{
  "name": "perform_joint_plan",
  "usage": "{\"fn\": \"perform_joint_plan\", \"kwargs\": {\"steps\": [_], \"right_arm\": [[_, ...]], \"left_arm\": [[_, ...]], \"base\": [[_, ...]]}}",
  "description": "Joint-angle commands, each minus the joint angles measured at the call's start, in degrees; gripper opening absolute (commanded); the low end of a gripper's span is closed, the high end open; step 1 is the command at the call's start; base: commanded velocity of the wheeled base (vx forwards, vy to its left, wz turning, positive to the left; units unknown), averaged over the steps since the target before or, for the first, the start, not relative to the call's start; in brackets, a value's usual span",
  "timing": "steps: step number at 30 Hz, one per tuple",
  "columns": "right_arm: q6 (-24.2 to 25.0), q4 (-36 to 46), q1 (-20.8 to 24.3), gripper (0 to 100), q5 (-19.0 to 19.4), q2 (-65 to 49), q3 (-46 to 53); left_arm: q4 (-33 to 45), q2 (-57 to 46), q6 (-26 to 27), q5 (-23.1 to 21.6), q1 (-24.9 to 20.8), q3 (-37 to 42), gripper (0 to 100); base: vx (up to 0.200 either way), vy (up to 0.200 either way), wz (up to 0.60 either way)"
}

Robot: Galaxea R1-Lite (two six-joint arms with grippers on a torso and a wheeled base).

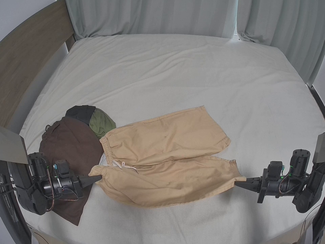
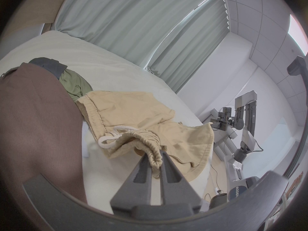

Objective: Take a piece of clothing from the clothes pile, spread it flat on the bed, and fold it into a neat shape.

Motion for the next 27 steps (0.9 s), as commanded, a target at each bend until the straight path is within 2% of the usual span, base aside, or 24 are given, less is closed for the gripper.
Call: {"fn": "perform_joint_plan", "kwargs": {"steps": [1, 13, 18, 19, 21, 27], "right_arm": [[0.61, -0.03, -0.01, 0, -0.08, -0.64, -0.64], [4.04, -0.03, -0.01, 0, -0.35, -3.98, -2.74], [4.13, -0.03, -0.10, 0, -0.52, -4.51, -3.10], [4.13, -0.03, -0.10, 0, -0.52, -4.51, -3.10], [4.39, -0.03, -0.19, 0, -0.52, -5.12, -3.27], [5.62, -0.03, -0.19, 0, -0.52, -6.79, -3.36]], "left_arm": [[-0.08, -0.22, -0.03, 1.97, -0.20, -1.62, 0], [-0.08, -1.36, -0.39, 7.95, -2.31, -3.46, 0], [-0.17, -3.03, -4.87, 13.66, -4.24, -4.96, 0], [-0.17, -3.03, -4.87, 13.66, -4.24, -4.96, 0], [-0.17, -3.65, -8.12, 18.23, -6.35, -5.66, 0], [-0.17, -5.23, -9.17, 19.46, -7.67, -5.66, 0]], "base": [[0.000, 0.000, 0.00], [0.000, 0.000, 0.00], [0.000, 0.000, 0.00], [0.000, 0.000, 0.00], [0.000, 0.000, 0.00], [0.000, 0.000, 0.00]]}}
